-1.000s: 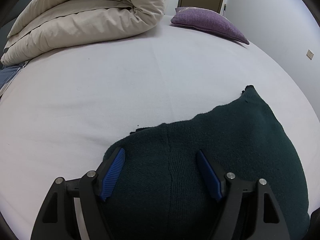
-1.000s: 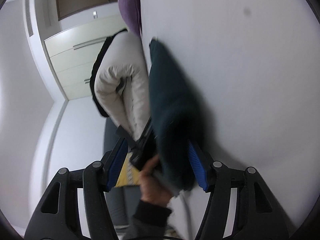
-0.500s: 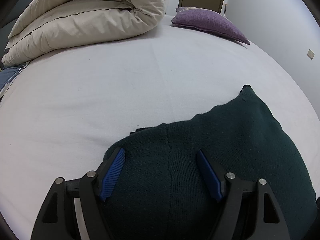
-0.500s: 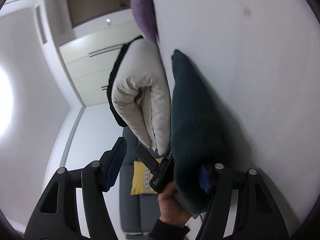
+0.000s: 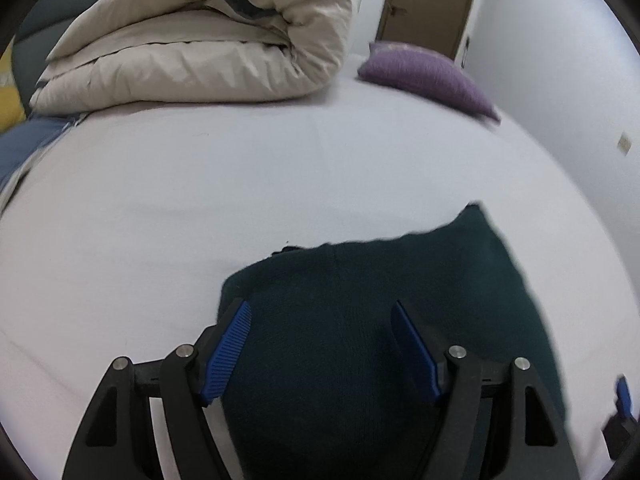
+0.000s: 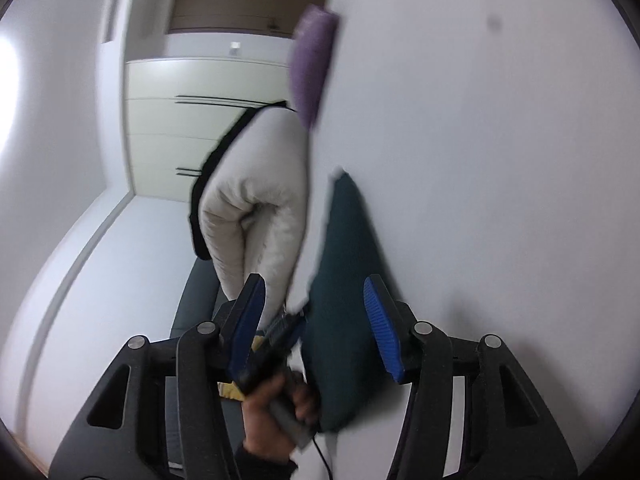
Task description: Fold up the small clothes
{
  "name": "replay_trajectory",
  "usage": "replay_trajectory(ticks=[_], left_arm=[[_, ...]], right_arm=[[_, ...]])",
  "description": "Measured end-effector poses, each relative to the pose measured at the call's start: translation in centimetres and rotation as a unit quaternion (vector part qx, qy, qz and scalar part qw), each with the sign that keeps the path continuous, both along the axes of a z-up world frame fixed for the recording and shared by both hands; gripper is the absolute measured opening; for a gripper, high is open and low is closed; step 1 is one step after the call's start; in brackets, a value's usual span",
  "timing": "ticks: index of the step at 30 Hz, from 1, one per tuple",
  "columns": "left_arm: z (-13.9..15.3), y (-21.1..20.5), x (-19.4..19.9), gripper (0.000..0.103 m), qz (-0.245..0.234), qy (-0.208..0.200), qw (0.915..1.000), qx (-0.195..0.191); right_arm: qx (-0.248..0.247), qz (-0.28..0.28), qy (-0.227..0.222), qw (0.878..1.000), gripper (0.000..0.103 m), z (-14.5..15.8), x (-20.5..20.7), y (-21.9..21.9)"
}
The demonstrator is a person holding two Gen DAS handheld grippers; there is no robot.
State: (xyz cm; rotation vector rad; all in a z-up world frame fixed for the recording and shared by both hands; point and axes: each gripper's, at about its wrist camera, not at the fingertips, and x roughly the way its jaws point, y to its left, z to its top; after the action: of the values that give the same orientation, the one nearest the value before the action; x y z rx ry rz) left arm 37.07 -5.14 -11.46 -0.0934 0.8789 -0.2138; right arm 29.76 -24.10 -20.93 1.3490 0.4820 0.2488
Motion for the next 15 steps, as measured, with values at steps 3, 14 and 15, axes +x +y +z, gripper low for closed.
replay_trajectory(ticks=[3,14,15], left_arm=[[-0.6,-1.3,0.2,0.075,-0.015,-0.002,0.9996,0.025],[1.2,4.1,-2.1,0.082,0.018,-0.018,0.9993,-0.029],[1.0,6.1,-2.5,0.082,0.032,-0.001,0.9970,-0.070]], right_arm=[[-0.047,0.079,-0.015,0.996,0.051,2.8,5.1,0.7],[-0.225,0.139,0.127,0.956,0.056,0.1,12.7,0.8],[-0.219,0.132,0.123,0.959,0.062,0.5,12.3,0.0]])
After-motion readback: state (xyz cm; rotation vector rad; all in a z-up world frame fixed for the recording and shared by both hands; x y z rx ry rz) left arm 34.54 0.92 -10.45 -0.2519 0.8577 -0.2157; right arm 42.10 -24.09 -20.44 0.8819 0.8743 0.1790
